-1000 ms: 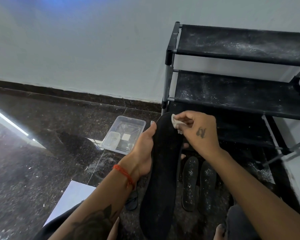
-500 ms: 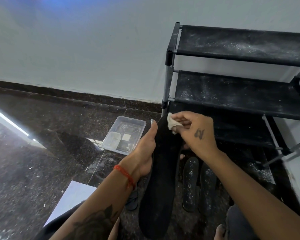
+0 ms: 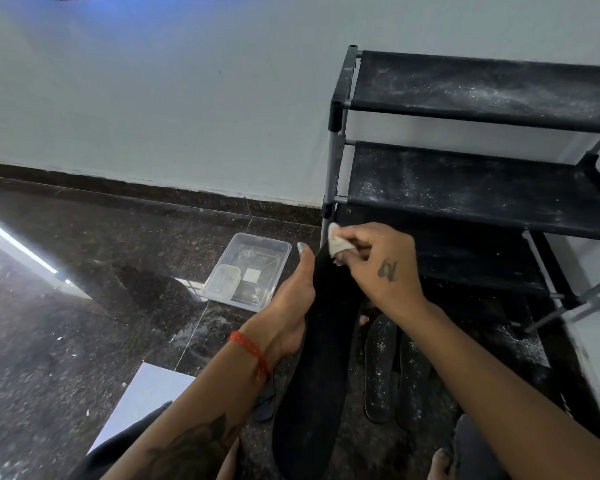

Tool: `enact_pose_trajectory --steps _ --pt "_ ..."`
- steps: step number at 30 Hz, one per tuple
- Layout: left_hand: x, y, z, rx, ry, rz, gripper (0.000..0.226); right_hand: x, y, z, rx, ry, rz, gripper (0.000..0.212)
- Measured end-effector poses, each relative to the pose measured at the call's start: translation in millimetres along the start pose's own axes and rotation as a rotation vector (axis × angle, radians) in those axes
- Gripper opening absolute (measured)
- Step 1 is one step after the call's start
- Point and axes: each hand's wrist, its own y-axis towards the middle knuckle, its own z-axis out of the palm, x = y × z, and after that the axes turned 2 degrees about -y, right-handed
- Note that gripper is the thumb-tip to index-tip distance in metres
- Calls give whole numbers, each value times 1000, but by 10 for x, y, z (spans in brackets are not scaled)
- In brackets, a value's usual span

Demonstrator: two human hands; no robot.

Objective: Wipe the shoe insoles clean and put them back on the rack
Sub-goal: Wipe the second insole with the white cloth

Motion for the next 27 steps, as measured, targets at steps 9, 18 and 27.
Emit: enact_pose_trajectory --steps 9,18,27 --pt "-60 2 -10 -43 -19 88 73 40 35 -197 291 67 132 14" --pt "-71 -10 -45 -60 6 78 83 116 -16 -48 218 112 -81 14" --pt "-24 9 -8 -21 51 45 80 24 46 -7 -34 13 6 24"
